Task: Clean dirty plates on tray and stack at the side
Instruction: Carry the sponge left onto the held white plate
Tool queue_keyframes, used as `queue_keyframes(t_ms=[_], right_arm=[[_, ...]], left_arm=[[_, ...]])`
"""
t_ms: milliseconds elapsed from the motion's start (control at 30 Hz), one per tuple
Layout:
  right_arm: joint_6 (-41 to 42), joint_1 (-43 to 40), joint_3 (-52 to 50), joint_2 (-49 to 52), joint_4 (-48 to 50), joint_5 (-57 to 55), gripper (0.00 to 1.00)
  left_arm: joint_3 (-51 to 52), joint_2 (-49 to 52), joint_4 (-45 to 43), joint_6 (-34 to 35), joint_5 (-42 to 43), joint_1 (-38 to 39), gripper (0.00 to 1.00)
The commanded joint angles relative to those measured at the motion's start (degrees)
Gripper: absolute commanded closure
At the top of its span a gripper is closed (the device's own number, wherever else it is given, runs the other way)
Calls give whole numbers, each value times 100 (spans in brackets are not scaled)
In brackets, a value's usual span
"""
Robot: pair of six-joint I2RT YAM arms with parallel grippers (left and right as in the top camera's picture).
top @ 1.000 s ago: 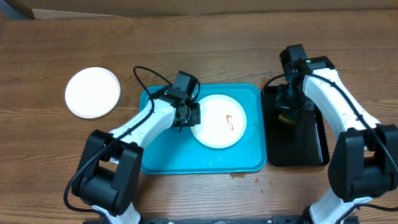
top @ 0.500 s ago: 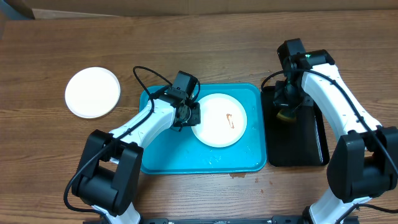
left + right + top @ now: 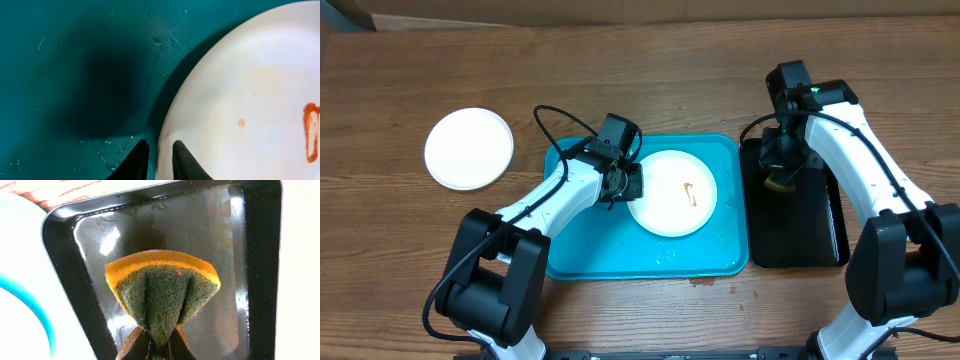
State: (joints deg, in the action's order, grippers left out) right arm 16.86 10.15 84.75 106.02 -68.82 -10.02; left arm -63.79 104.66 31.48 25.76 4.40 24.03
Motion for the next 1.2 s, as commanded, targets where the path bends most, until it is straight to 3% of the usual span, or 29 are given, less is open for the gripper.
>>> queue_keyframes(t_ms=[0,267,700,1167], right_arm=[[28,26,81,-111,52,-39,96],[-83,334,210,-111,203,-39,96],[-57,1912,39,-107,780,-96,96],[-37,2011,-872,76,1899,39,96]], left_arm=[[0,-90,-24,52,-33,0,81],[0,-90,-31,66,-33,0,82],[0,-90,-22,63,-35,0,86],[0,-90,-22,63,-35,0,85]])
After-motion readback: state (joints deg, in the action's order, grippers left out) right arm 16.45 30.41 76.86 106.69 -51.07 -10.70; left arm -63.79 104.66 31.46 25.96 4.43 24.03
